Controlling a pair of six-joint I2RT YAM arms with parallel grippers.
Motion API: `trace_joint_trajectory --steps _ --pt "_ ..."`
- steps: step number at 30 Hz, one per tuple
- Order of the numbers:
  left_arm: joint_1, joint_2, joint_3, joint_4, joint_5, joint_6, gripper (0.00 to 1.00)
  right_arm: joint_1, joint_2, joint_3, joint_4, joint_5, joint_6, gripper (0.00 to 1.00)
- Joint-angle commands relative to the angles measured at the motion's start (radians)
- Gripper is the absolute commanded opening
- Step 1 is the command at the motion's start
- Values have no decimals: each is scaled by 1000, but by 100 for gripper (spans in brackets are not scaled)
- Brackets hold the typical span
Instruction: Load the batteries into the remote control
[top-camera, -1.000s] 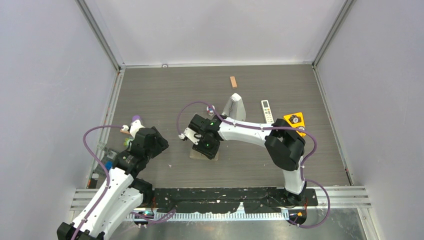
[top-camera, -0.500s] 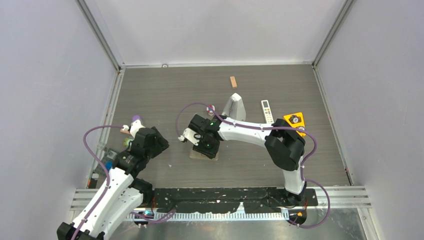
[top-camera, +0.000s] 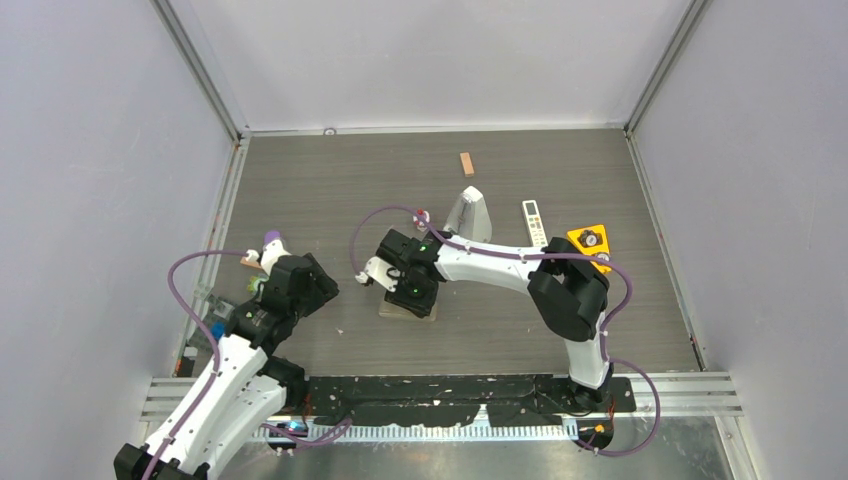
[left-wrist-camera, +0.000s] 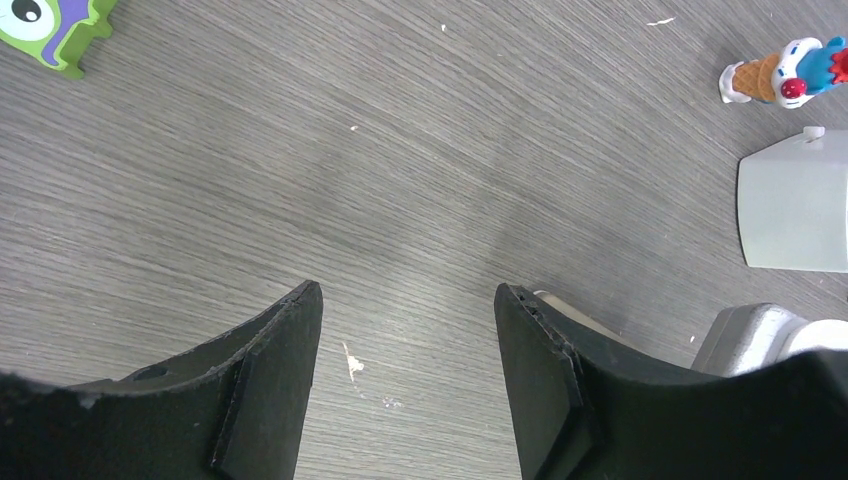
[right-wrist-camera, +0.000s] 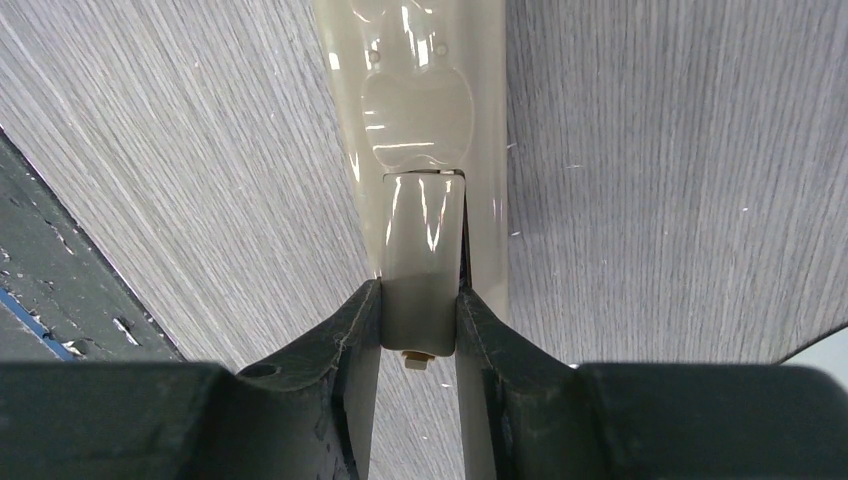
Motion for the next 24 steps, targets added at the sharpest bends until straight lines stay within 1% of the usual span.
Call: trace_joint_trajectory --steps 1,3,5,10,13,19,24 --pt "4 -1 17 40 -1 16 65 7 7 9 37 9 -7 35" --pt "5 -1 17 40 0 18 65 7 10 7 42 21 -4 36" --pt "5 1 17 40 2 19 65 7 11 7 43 33 -2 39" --pt "5 -1 17 40 4 20 66 7 -5 1 52 47 2 53" --pt "5 -3 17 40 4 21 66 7 -24 3 51 40 4 59" --pt "6 1 15 44 12 24 67 7 -64 3 51 30 16 66" --pt "6 0 9 47 27 26 68 5 -110 -1 63 25 43 69"
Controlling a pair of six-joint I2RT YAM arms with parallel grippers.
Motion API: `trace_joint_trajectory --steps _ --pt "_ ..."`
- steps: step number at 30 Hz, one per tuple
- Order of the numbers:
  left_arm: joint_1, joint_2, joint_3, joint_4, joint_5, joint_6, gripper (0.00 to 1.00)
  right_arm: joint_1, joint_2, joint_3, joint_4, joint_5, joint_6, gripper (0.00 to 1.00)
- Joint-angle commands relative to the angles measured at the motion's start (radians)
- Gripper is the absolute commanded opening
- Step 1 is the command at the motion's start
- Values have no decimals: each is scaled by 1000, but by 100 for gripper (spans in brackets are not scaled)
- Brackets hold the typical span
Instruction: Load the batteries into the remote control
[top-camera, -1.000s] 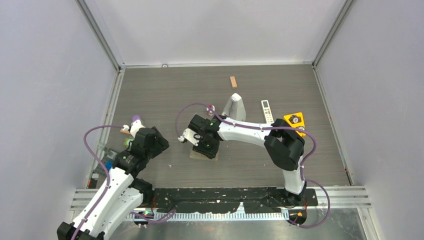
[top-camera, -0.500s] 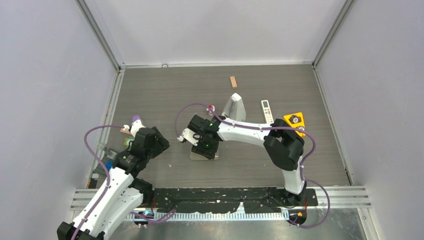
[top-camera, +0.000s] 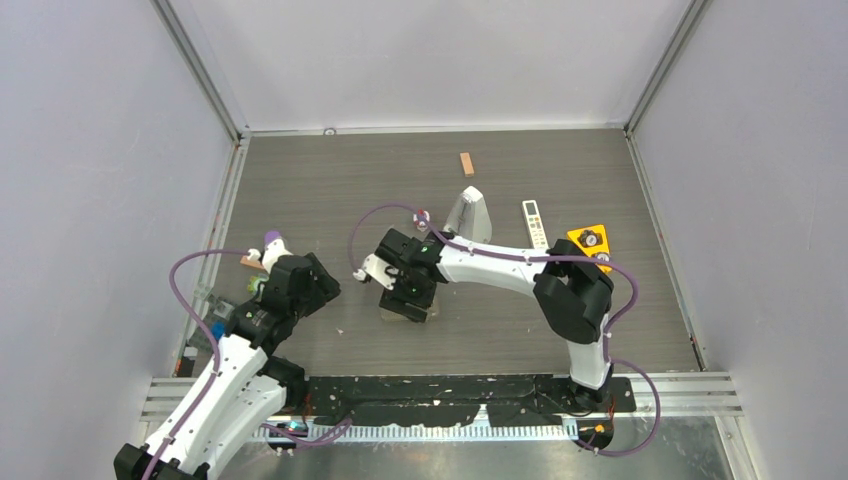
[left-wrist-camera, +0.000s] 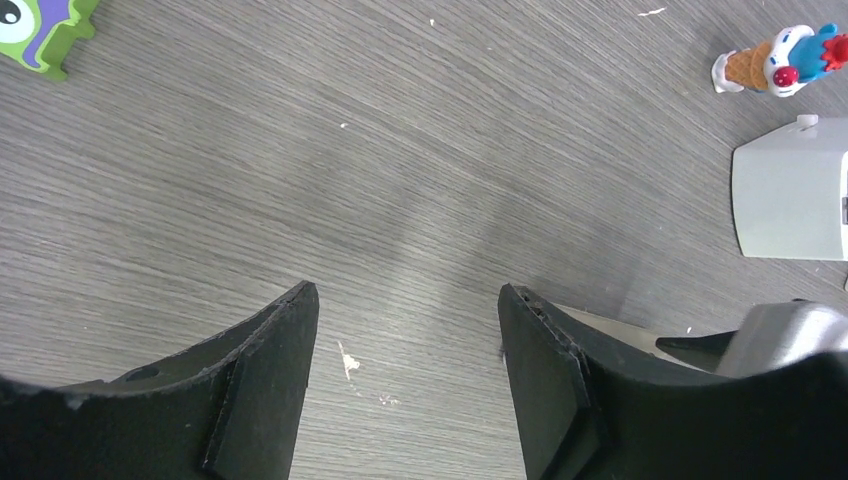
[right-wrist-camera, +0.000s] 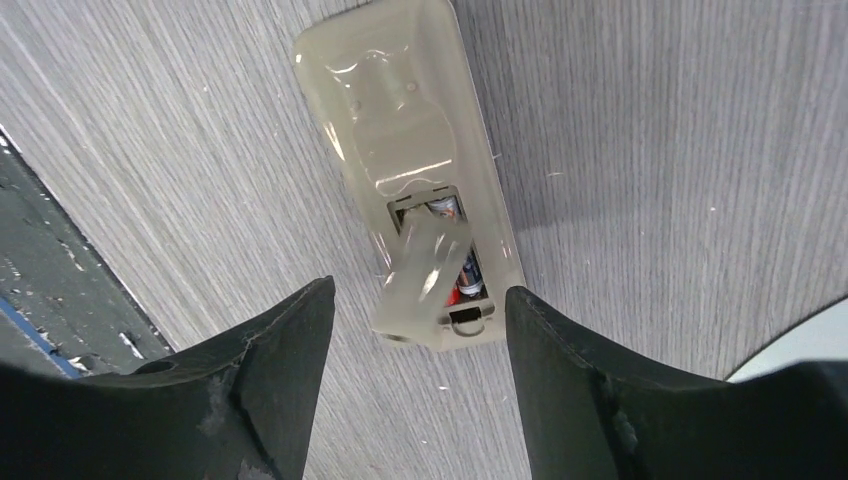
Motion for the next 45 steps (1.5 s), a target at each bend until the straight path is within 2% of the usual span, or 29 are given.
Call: trace_joint_trajectory --steps 1,9,14,19,23,29,35,45 --pt "4 -3 8 42 15 15 68 1 -101 1 43 -2 38 69" --pt "6 2 -22 80 111 32 72 -13 -191 -46 115 47 205 69" --pt "6 41 -47 112 233 43 74 -16 -283 -176 181 152 501 69" --pt "6 23 -60 103 257 54 74 -8 -354 -289 178 201 817 68" --pt "6 1 -40 68 248 59 75 51 -345 -326 164 302 1002 68" --pt "6 -18 -4 30 236 85 78 166 -239 -276 140 422 1196 67" --pt "6 -30 43 -38 205 116 83 218 -176 -279 129 494 1347 59" --pt "6 -60 39 -39 225 108 84 223 -123 -306 139 479 1403 42"
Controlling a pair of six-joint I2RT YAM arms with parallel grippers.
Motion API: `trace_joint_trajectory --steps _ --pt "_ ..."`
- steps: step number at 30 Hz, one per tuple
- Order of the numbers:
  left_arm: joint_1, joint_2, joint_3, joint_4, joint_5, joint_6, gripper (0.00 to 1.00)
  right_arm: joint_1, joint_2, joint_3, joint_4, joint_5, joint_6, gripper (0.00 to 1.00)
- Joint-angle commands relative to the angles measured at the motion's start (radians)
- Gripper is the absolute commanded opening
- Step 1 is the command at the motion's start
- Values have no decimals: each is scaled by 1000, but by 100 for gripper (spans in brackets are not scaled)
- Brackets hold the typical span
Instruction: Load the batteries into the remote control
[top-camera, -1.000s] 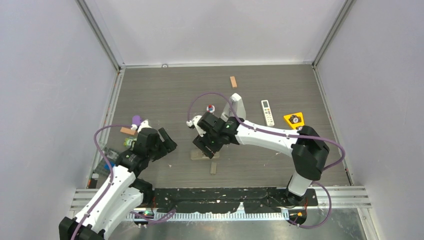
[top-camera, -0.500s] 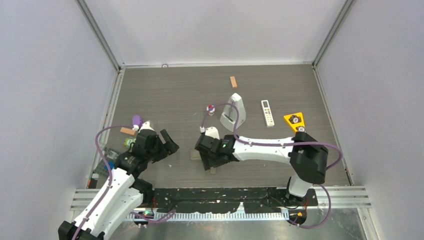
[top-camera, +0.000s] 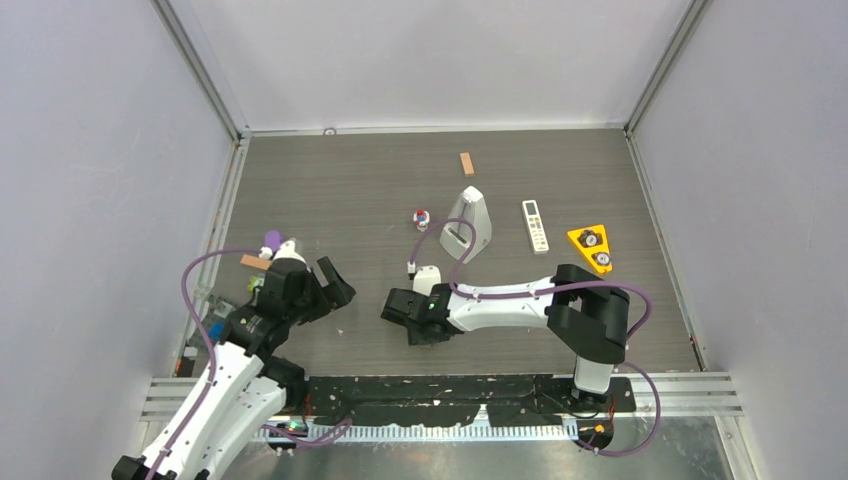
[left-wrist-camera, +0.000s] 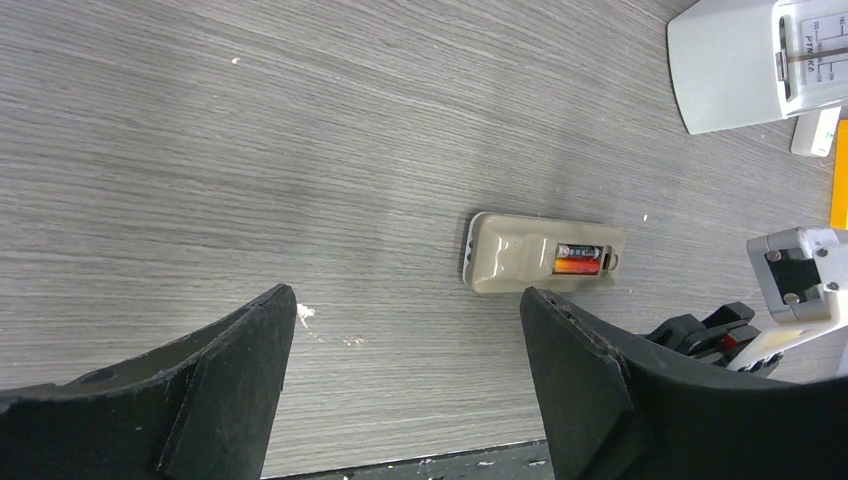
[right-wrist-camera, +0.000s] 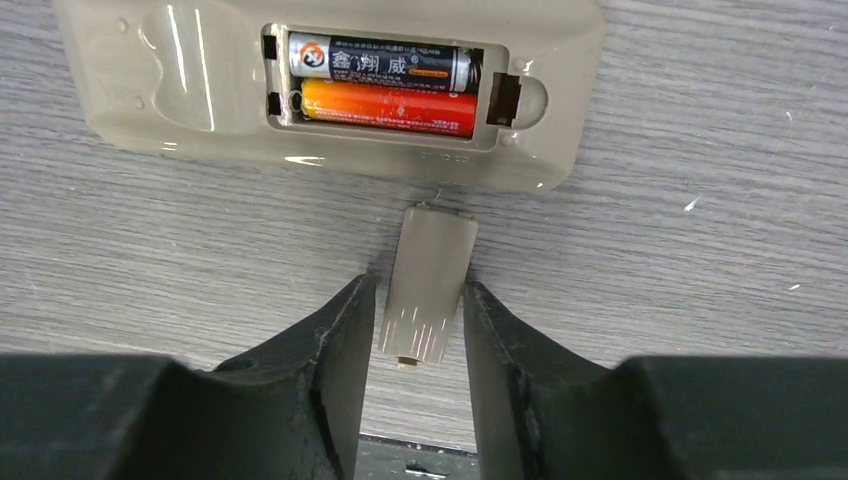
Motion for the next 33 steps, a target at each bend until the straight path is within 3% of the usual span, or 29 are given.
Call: trace_joint_trajectory --steps 1,10,16,21,27,33 --pt "6 -13 30 -6 0 17 84 5 14 -2 3 35 60 41" --pt "6 -14 13 17 48 13 85 9 18 -14 -14 76 -9 28" --pt "6 -19 -24 69 197 30 85 26 -53 -38 51 133 -170 22" --pt "6 13 -65 162 389 35 84 33 -192 -134 232 114 -391 20" --pt "4 118 -119 437 731 9 78 33 -326 -224 392 -11 -647 16" --pt "4 219 -104 527 877 2 75 34 -412 -228 461 -123 -777 15"
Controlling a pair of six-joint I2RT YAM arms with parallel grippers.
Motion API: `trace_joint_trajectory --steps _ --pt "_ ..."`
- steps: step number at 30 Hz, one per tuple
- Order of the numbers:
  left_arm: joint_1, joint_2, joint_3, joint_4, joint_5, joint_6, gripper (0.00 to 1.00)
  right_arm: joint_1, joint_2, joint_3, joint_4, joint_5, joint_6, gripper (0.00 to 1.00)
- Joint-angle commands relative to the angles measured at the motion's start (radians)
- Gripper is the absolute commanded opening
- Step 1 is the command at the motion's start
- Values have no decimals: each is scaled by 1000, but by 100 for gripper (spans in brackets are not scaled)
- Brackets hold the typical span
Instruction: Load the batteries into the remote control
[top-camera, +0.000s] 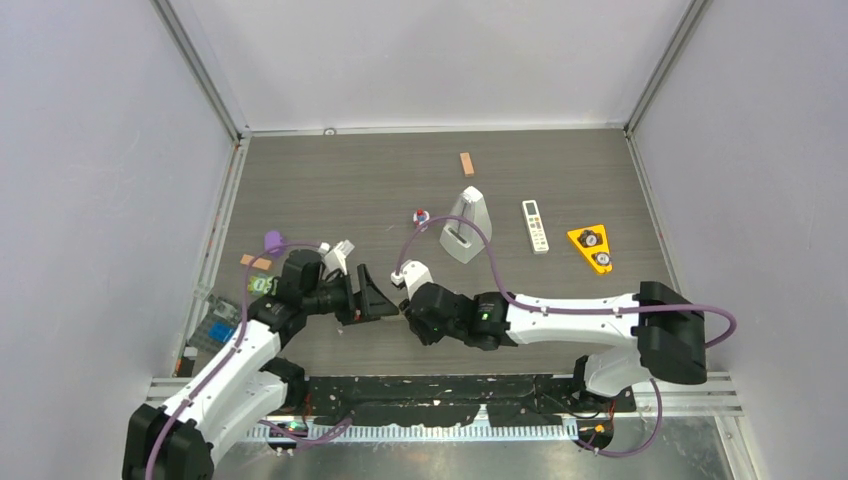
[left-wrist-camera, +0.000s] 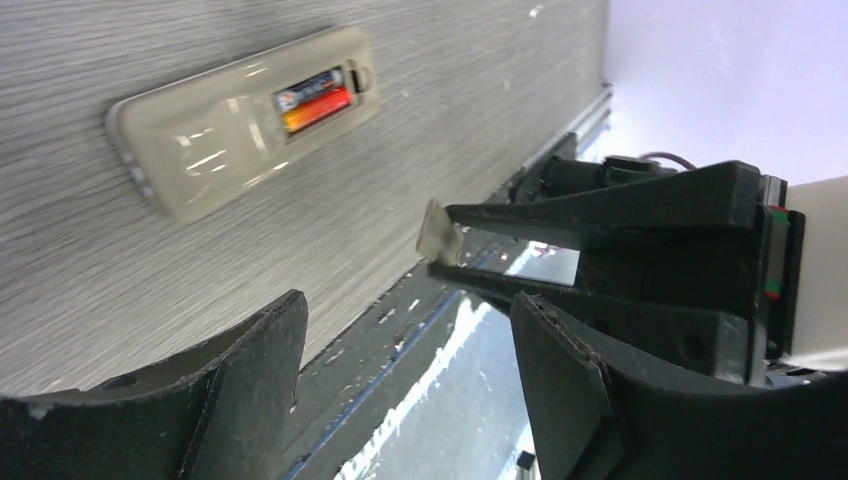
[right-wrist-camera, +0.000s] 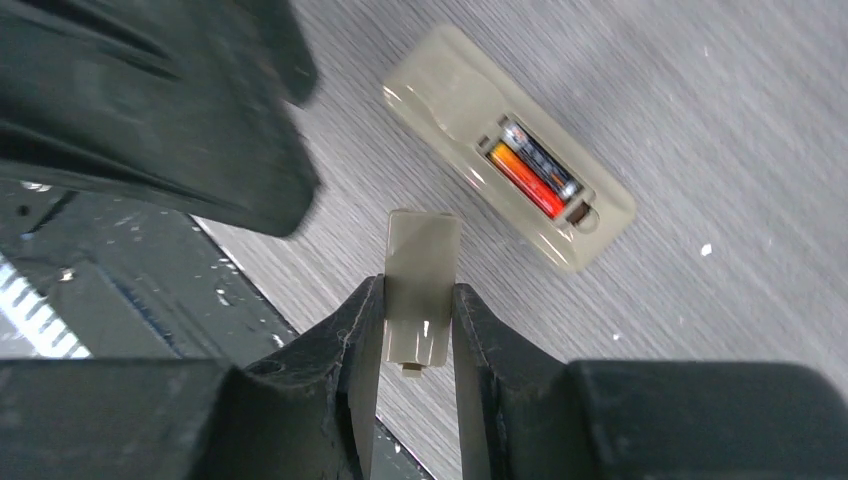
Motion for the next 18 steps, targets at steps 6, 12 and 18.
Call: trace_joint_trajectory --steps 6,12,18 --pt "3 103 0 266 249 -76 68 7 -88 49 137 -112 -191 16" --pt "1 151 -13 339 288 -119 44 7 -84 74 140 -122 -218 16" --pt "1 172 -43 420 320 -165 17 6 -79 74 146 -132 -201 17"
